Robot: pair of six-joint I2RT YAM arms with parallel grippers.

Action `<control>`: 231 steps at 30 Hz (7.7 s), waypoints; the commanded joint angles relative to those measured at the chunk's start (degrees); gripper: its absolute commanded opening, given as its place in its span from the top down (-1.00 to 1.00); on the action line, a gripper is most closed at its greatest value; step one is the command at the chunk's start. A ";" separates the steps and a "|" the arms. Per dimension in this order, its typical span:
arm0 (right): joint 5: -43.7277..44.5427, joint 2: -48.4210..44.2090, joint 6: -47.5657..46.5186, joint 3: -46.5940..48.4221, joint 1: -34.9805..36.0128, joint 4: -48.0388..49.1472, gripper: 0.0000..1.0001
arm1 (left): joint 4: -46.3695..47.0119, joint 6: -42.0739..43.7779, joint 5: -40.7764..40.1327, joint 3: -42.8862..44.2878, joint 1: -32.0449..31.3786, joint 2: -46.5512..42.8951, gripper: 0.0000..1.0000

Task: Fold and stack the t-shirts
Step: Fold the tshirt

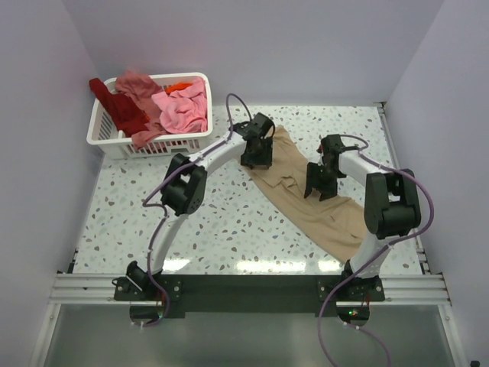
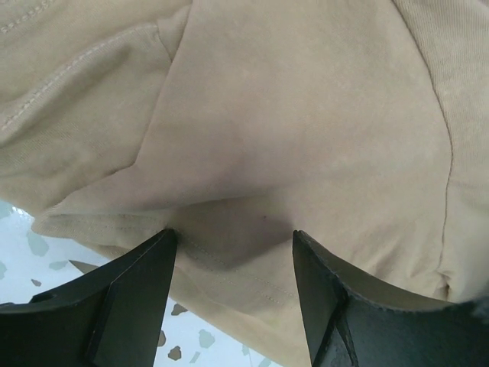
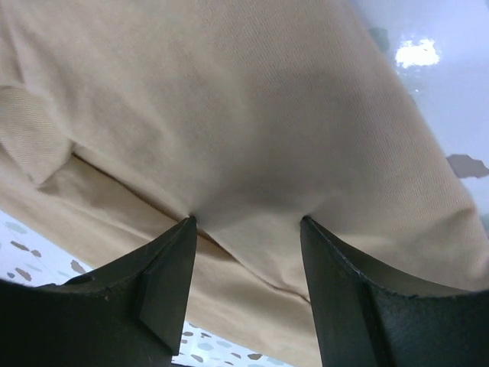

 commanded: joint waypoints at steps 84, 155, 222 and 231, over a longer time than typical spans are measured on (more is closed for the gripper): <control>11.63 -11.14 34.96 -4.91 47.80 0.70 -0.47 | 15.09 4.60 2.26 -78.08 -1.12 -70.98 -0.76; 5.14 -30.06 36.03 -30.67 41.82 5.70 0.89 | 16.76 -26.25 -7.41 -82.22 -31.63 -58.77 1.00; 10.41 33.93 16.51 64.14 9.30 -20.06 0.39 | 1.19 0.81 -3.99 -3.65 10.82 -9.55 0.23; 7.43 24.62 15.99 62.87 7.54 -15.76 -0.36 | 4.53 4.06 -1.00 -4.86 10.56 -16.58 -0.59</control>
